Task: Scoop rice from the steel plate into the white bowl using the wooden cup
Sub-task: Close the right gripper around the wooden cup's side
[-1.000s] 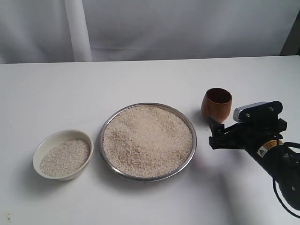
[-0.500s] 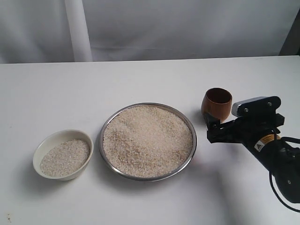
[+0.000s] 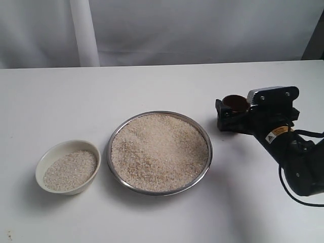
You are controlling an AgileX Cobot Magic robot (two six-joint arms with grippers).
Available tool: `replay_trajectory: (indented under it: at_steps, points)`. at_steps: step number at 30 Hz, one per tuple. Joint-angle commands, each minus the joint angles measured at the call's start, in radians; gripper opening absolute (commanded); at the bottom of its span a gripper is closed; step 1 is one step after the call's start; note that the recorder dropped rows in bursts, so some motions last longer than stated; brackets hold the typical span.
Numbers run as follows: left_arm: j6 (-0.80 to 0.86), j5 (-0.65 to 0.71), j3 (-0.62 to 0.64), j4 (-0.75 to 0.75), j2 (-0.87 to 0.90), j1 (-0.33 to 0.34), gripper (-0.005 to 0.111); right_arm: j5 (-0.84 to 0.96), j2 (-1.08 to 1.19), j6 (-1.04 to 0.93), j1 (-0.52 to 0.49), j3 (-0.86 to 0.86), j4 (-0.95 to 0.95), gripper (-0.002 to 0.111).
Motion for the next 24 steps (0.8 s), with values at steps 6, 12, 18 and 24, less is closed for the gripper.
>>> replay_trajectory:
  at_steps: [6,12,18,24]
  points:
    - [-0.002,-0.010,-0.008,-0.005,-0.002,-0.004,0.000,-0.098,0.159,0.032,-0.007,-0.078,0.022,0.105]
    - [-0.002,-0.010,-0.008,-0.005,-0.002,-0.004,0.000,-0.099,0.225,0.032,-0.007,-0.142,0.028,0.105]
    - [-0.002,-0.010,-0.008,-0.005,-0.002,-0.004,0.000,-0.099,0.284,0.033,-0.007,-0.205,0.028,0.105]
    - [-0.002,-0.010,-0.008,-0.005,-0.002,-0.004,0.000,-0.099,0.322,0.033,-0.007,-0.238,0.031,0.105]
